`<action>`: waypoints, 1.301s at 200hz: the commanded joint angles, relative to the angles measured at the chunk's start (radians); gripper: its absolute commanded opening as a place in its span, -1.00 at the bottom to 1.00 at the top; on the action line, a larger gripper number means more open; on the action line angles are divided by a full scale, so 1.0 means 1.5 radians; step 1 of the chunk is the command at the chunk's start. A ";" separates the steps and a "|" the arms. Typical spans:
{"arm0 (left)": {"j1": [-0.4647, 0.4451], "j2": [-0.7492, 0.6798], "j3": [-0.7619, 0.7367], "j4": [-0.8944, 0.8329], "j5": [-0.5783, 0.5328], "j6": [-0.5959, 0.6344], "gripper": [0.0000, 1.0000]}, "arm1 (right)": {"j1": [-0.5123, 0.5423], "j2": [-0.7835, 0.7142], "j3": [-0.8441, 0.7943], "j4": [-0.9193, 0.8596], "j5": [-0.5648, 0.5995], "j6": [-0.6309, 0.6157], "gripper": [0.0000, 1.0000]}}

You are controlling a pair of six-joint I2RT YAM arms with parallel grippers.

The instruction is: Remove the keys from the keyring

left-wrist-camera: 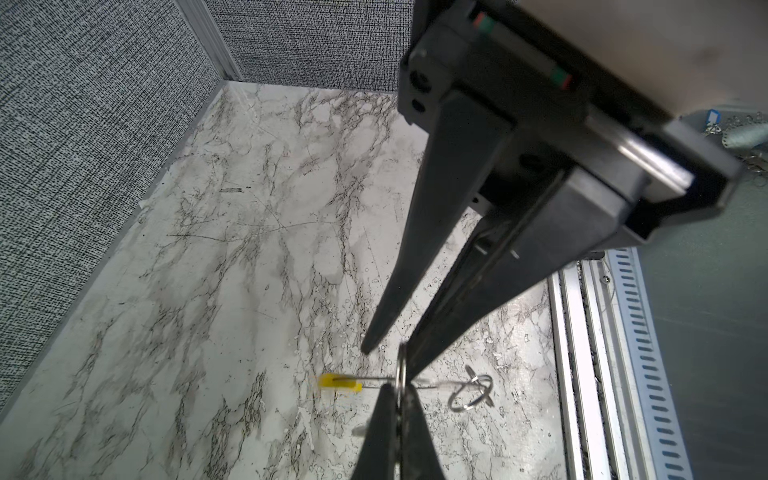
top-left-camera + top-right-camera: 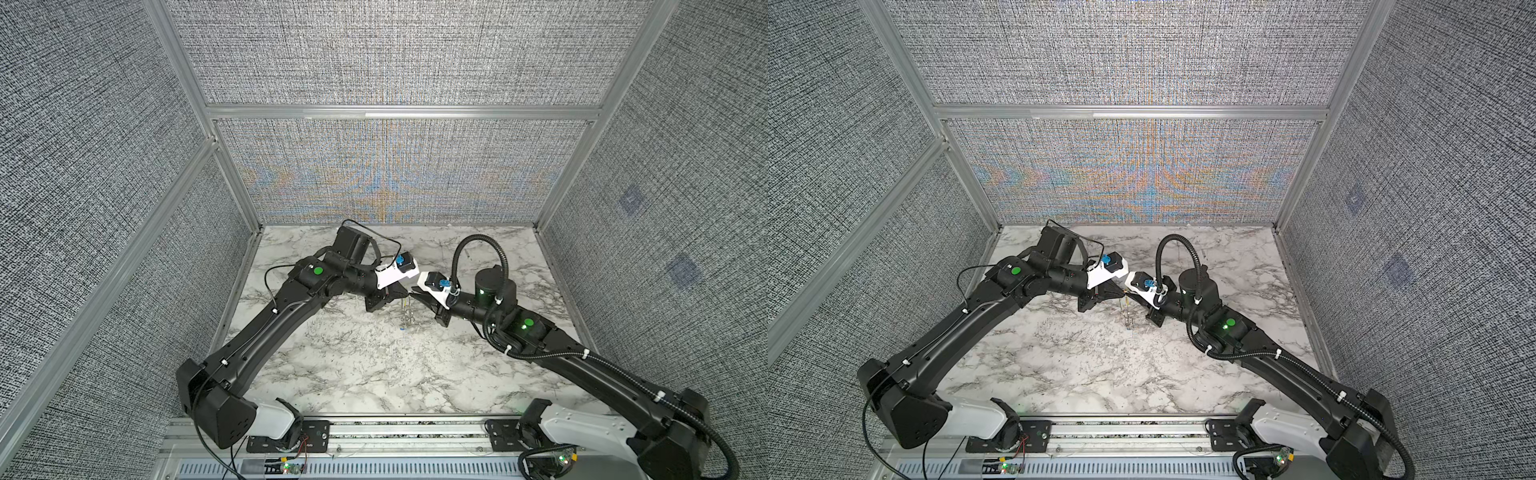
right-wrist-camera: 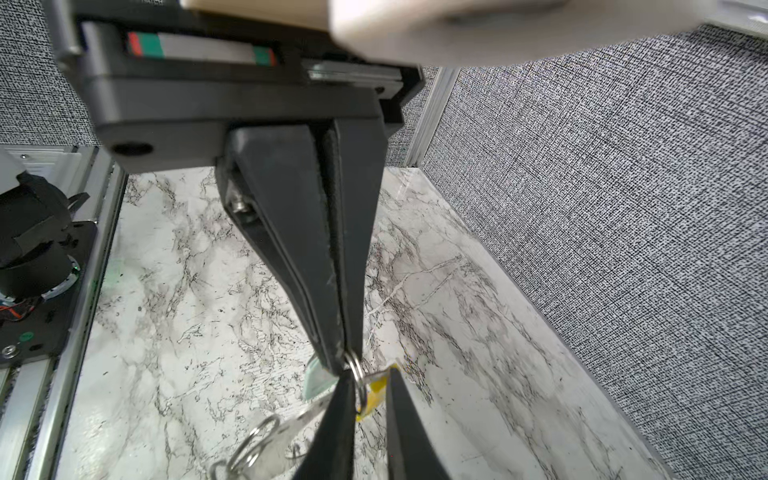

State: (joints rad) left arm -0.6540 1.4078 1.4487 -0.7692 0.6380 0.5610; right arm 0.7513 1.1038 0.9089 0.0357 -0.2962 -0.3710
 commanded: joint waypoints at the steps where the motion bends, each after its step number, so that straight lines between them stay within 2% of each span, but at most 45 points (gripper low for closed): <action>1: -0.002 -0.003 0.002 -0.008 0.005 0.010 -1.00 | 0.000 -0.002 0.006 0.016 0.009 0.006 -0.67; 68: -0.007 -0.011 -0.002 -0.009 0.008 0.030 -1.00 | -0.001 0.006 0.029 -0.020 -0.012 0.004 -0.74; 157: -0.011 -0.019 -0.012 0.004 0.008 0.041 -1.00 | -0.001 0.010 0.033 -0.026 -0.041 0.024 -1.00; 173: -0.010 -0.024 -0.019 0.011 -0.005 0.038 -0.86 | -0.003 0.005 0.030 -0.025 -0.045 0.021 -1.00; 183: -0.010 -0.027 -0.022 0.016 -0.012 0.034 -0.67 | -0.003 0.002 0.026 -0.021 -0.050 0.019 -1.00; 209: -0.008 -0.047 -0.036 0.041 -0.047 0.023 -0.36 | -0.005 -0.006 0.016 -0.006 -0.061 0.022 -1.00; 230: 0.004 -0.065 -0.047 0.067 -0.075 0.002 -0.23 | -0.008 -0.010 0.016 0.014 -0.062 0.035 -1.00; 260: 0.027 -0.104 -0.094 0.131 -0.070 -0.031 -0.18 | -0.012 -0.012 -0.010 0.034 -0.072 0.045 -1.00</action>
State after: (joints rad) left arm -0.6319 1.2903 1.3518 -0.6750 0.5400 0.5697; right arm 0.7372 1.0901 0.9031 0.0257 -0.3790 -0.3252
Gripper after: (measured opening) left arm 0.404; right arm 0.049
